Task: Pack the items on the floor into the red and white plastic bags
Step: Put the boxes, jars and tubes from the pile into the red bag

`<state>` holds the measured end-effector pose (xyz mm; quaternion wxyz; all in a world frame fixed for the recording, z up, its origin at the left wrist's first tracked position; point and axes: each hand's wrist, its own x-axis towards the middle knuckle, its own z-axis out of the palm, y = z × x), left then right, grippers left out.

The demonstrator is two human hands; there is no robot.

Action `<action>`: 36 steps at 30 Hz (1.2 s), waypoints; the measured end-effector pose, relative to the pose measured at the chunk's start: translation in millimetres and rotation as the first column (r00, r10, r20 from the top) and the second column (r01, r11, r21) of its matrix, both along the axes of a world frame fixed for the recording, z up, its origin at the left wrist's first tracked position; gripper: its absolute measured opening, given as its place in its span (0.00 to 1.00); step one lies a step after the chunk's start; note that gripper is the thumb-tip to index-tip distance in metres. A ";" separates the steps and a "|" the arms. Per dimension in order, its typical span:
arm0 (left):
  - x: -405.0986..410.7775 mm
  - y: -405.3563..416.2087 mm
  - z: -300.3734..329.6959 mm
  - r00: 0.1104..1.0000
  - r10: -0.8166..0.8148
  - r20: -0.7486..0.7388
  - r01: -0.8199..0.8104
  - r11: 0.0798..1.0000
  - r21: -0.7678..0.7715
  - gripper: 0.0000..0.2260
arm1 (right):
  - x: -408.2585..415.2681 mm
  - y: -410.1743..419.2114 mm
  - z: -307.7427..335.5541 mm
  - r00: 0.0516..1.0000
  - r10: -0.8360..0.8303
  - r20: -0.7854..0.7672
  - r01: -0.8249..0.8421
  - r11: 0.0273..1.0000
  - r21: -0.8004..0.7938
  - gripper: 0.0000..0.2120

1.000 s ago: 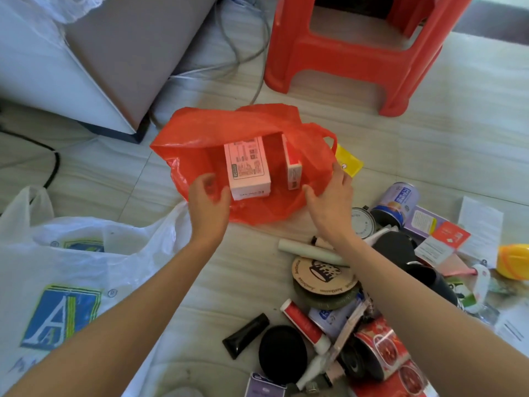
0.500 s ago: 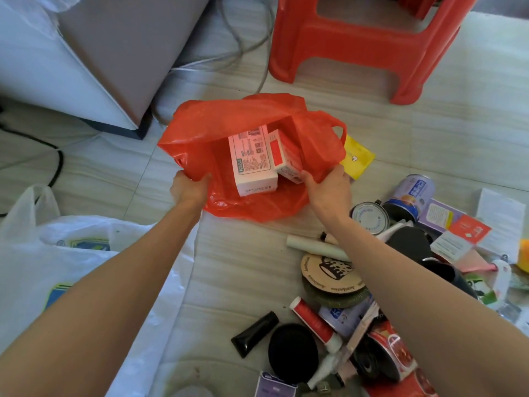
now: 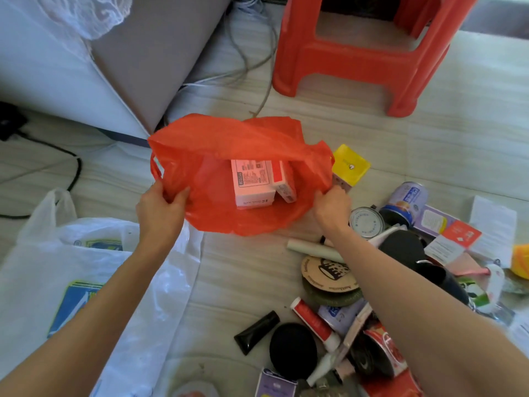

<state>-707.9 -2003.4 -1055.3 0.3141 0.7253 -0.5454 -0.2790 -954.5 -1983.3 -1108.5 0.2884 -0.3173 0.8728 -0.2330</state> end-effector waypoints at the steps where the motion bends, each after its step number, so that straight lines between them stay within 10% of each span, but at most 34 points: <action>1: 0.8 3.7 4.9 1.000 -0.025 0.010 0.025 1.000 0.014 0.08 | 1.1 -1.3 1.5 0.999 -0.039 0.035 0.039 0.999 -0.004 0.18; 10: 9.6 30.3 8.3 0.998 0.044 0.053 -0.041 0.998 -0.053 0.09 | -8.9 26.1 43.9 0.986 0.131 -0.101 -0.157 0.935 -0.319 0.13; 23: 9.0 12.8 70.7 0.999 0.036 -0.036 -0.043 0.977 -0.208 0.18 | -1.6 5.7 113.8 0.988 -0.038 -0.150 -0.074 0.736 -0.673 0.14; 36: 1.7 67.8 2.5 0.976 -0.181 0.118 0.158 0.970 0.183 0.09 | -2.8 46.1 51.9 0.946 0.300 -0.122 -0.315 0.940 -0.132 0.08</action>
